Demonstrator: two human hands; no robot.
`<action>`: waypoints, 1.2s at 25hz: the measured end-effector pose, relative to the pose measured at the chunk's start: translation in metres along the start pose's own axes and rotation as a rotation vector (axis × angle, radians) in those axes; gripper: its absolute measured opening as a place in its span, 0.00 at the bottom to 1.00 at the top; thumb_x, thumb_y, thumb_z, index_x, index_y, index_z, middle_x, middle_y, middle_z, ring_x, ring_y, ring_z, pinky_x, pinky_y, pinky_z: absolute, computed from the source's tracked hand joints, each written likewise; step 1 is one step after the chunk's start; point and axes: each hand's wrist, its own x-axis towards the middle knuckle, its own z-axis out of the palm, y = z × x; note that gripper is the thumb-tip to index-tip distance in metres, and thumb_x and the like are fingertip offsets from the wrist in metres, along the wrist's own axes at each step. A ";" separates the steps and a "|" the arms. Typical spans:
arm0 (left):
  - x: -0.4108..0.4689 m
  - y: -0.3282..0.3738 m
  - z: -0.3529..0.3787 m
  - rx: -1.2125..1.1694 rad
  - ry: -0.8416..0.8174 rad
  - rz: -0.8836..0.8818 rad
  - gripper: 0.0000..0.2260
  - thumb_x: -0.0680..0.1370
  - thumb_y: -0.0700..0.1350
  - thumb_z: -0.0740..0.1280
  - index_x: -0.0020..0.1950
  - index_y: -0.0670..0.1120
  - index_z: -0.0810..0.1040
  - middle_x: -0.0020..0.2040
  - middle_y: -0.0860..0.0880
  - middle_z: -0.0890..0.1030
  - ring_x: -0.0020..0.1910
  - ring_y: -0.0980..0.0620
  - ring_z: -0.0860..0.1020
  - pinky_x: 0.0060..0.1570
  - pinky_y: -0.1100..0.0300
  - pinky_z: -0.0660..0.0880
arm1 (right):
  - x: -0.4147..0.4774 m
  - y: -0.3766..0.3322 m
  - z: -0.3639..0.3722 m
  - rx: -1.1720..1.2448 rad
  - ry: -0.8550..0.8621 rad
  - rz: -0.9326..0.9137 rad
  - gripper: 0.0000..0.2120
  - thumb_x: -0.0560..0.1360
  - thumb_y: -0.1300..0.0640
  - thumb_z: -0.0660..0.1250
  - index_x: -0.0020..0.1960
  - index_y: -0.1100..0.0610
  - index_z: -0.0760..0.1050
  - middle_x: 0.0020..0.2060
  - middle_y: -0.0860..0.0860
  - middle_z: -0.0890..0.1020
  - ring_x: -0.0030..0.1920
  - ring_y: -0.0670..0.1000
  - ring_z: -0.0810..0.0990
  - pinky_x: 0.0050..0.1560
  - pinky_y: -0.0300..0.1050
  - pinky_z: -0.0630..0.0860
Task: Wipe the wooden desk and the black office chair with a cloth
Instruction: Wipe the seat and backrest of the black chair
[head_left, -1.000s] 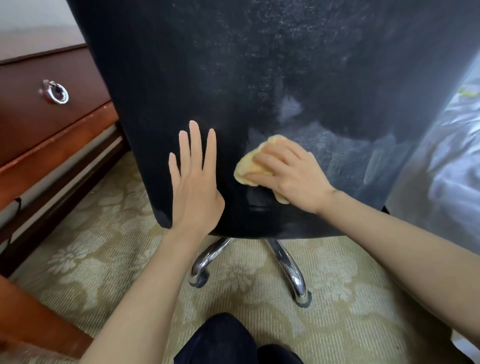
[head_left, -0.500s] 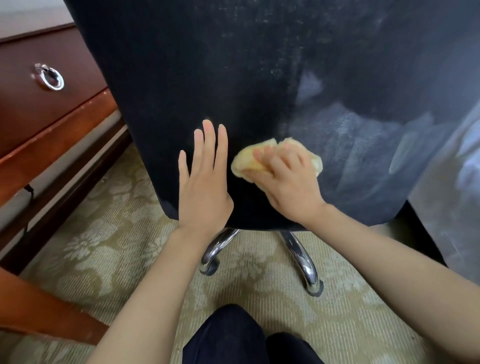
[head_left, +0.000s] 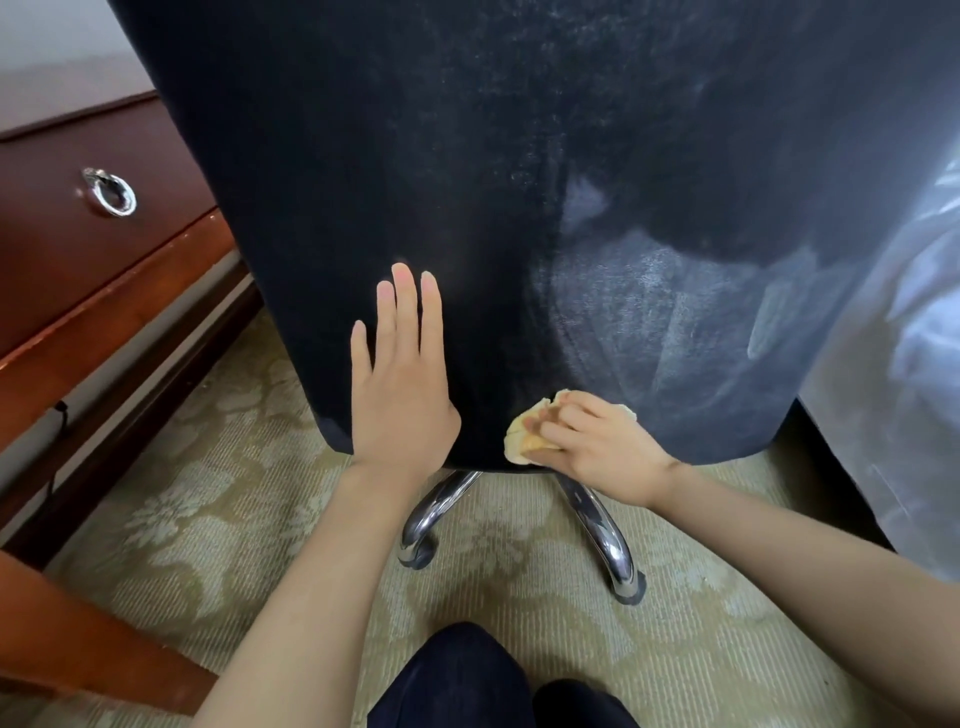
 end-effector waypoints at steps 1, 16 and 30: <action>0.000 0.000 -0.001 0.009 -0.005 -0.001 0.39 0.74 0.36 0.61 0.77 0.42 0.38 0.78 0.41 0.41 0.77 0.43 0.43 0.74 0.46 0.50 | 0.004 0.009 -0.006 -0.005 0.022 0.032 0.17 0.64 0.60 0.76 0.52 0.49 0.82 0.45 0.50 0.74 0.46 0.52 0.67 0.61 0.49 0.67; -0.008 0.032 0.005 0.020 0.062 0.067 0.41 0.73 0.39 0.58 0.77 0.44 0.34 0.77 0.42 0.36 0.77 0.42 0.40 0.73 0.38 0.49 | 0.084 0.113 -0.081 0.072 0.642 0.599 0.15 0.77 0.63 0.60 0.52 0.51 0.83 0.54 0.51 0.74 0.48 0.55 0.67 0.50 0.50 0.65; -0.003 0.023 0.021 0.027 0.004 0.045 0.42 0.73 0.40 0.63 0.77 0.44 0.36 0.78 0.41 0.41 0.77 0.41 0.43 0.72 0.40 0.53 | -0.041 -0.020 0.008 0.195 -0.053 0.148 0.08 0.70 0.61 0.70 0.46 0.51 0.82 0.41 0.48 0.77 0.43 0.52 0.68 0.54 0.47 0.67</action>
